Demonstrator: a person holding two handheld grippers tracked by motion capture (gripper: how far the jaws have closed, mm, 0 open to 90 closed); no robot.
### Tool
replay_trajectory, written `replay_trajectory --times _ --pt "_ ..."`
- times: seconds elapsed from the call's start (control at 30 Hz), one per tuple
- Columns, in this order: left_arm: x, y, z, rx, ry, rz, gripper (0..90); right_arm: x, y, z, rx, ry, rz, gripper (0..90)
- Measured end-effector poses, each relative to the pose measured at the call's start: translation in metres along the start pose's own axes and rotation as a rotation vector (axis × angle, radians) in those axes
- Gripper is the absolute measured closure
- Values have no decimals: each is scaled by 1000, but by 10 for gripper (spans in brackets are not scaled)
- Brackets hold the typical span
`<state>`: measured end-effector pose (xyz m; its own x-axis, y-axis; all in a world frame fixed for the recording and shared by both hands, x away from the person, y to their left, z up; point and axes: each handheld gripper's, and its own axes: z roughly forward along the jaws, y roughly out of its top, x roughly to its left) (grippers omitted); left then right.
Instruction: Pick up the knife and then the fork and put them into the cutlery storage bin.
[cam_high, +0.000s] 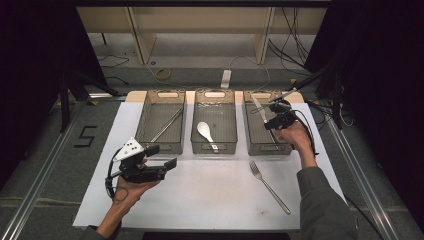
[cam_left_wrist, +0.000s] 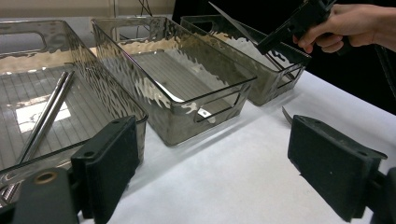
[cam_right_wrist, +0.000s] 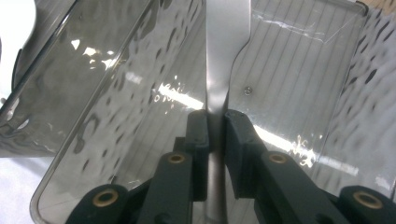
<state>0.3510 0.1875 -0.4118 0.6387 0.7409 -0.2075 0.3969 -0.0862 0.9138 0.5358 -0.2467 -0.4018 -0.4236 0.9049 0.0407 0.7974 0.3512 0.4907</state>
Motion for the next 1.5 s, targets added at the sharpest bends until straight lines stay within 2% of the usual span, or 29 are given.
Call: replay_trajectory --times 0.1,0.17,0.23,0.37,0.47,0.53,0.6,0.63,0.7,0.8,1.0,1.1,1.27,1.33,1.5 --pt "0 0 0 0 0 -2 158 -1 0 3 5 -1 9 783" --pt "0 0 0 0 1 -1 158 -1 0 1 -20 25 20 770" --pt "0 0 0 2 1 0 158 0 1 -3 -34 27 1 760" --pt "0 0 0 0 1 0 158 1 1 -10 -58 52 -3 674" --pt "0 0 0 1 1 0 158 5 -1 -14 -70 91 -21 560" --pt "0 0 0 0 2 1 158 10 -3 -19 -80 97 -42 525" --pt "0 0 0 1 2 1 158 16 -5 -25 -72 147 -75 496" --pt "0 0 0 2 1 0 158 21 -7 -28 -62 159 -106 476" --pt "0 0 0 2 2 2 158 31 -11 -35 -55 152 -147 443" --pt "0 0 0 3 3 3 158 43 -17 -45 -60 178 -189 409" --pt "0 0 0 1 4 1 158 68 -34 -57 -45 172 -280 365" --pt "0 0 0 1 4 -1 158 74 -44 -59 -40 181 -287 347" --pt "0 0 0 0 3 1 158 81 -59 -58 -58 230 -282 327" --pt "0 0 0 2 3 5 158 84 -63 -57 -48 222 -300 325" --pt "-1 0 1 5 0 3 158 86 -72 -57 -26 202 -298 328"
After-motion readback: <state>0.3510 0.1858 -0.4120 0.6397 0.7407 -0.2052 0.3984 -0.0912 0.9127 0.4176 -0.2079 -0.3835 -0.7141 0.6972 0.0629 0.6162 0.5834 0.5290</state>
